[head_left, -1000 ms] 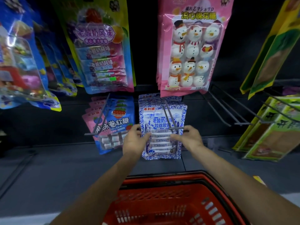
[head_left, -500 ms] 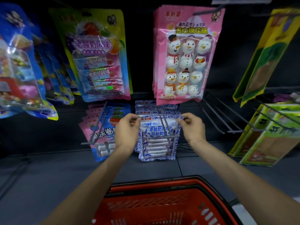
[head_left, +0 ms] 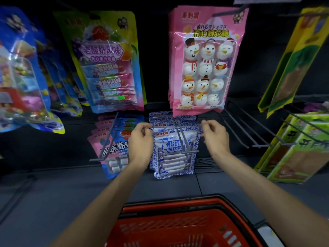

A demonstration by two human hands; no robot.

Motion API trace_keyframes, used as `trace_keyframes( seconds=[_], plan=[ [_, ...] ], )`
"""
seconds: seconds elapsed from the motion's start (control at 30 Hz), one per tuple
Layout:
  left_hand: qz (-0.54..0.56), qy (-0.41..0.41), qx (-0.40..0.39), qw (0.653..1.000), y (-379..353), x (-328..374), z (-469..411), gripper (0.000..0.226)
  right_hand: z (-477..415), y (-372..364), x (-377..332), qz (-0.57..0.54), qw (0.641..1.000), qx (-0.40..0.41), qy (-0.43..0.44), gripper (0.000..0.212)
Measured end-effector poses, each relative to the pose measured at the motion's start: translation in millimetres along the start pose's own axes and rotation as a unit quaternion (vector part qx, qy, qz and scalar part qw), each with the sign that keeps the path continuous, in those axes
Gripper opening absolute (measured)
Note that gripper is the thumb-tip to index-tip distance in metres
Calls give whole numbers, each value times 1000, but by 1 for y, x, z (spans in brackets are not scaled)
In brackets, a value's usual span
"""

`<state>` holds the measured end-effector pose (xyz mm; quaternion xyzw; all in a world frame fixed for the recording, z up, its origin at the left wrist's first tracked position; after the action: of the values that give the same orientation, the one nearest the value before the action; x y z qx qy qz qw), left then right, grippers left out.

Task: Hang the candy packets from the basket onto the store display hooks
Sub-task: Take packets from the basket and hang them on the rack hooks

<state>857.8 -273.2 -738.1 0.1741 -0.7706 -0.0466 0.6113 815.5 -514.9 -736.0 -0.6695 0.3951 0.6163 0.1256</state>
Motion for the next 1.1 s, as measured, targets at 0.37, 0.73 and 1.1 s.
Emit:
trace_keyframes(
  seconds=[0.37,0.73,1.1],
  plan=[
    [25,42,50,998,-4,-6,-23,6,-24,-9,-5,13,996,-7,-83,10],
    [-71,-39,25,996,1,-1,-28,16,-36,-12,2,-40,981,-59,-180,9],
    [-64,-23,2,998,6,5,-17,18,-37,-6,-3,-11,989,-57,-133,9]
  ],
)
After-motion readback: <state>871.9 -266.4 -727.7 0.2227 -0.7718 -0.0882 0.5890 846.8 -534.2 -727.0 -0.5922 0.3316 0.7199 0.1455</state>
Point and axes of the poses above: each hand's wrist, its own z-axis away from the middle knuckle, its own y-axis out of the back of the hand, x = y × z, the point moved 3 cm from there along -z, towards the middle knuckle, and after that the axes turned 3 degrees about x, right-handed, at the moved point
